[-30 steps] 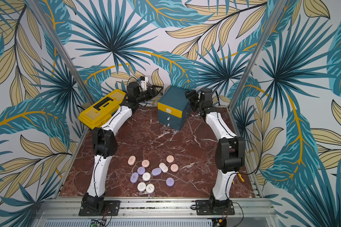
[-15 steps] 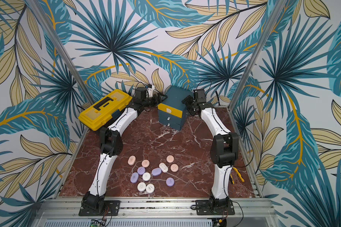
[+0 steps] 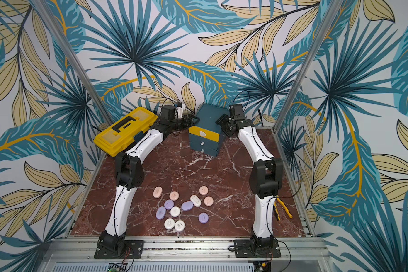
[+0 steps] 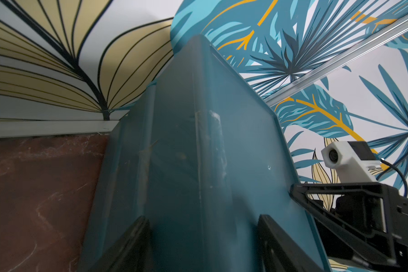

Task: Put the bluetooth earphones in the drawer according to color
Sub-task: Move the storage box to the center of the board.

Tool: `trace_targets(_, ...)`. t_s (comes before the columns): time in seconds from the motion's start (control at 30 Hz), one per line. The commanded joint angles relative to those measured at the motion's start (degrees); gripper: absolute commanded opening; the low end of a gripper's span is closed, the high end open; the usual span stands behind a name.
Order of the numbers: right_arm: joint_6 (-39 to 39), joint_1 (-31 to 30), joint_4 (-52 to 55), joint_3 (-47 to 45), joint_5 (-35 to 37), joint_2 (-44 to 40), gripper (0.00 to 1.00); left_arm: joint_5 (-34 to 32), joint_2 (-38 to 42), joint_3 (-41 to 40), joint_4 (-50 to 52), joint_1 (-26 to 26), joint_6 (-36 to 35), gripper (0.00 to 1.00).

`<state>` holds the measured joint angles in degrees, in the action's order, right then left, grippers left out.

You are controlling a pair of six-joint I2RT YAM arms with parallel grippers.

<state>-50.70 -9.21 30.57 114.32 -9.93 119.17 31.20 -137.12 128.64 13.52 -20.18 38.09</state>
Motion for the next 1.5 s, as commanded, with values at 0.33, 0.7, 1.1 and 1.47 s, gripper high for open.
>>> trace_targets(0.33,4.6,-3.6,5.9,1.4,-7.1,1.1,0.73,1.4,15.0,-16.7,0.7,-4.2,-4.0,0.76)
trace_targets(0.7,7.3,-8.0,9.8,4.0,-10.7,3.4,0.72,-0.3,21.9,-25.4,0.2,-4.7,-4.8,0.76)
trace_targets(1.1,7.5,-13.6,14.4,14.3,-11.4,9.4,0.73,-1.8,31.4,-36.0,1.5,-4.2,-6.6,0.76)
trace_targets(1.47,6.2,-17.3,15.2,20.2,-12.0,14.6,0.73,-3.0,39.3,-45.1,1.1,0.0,-7.4,0.76)
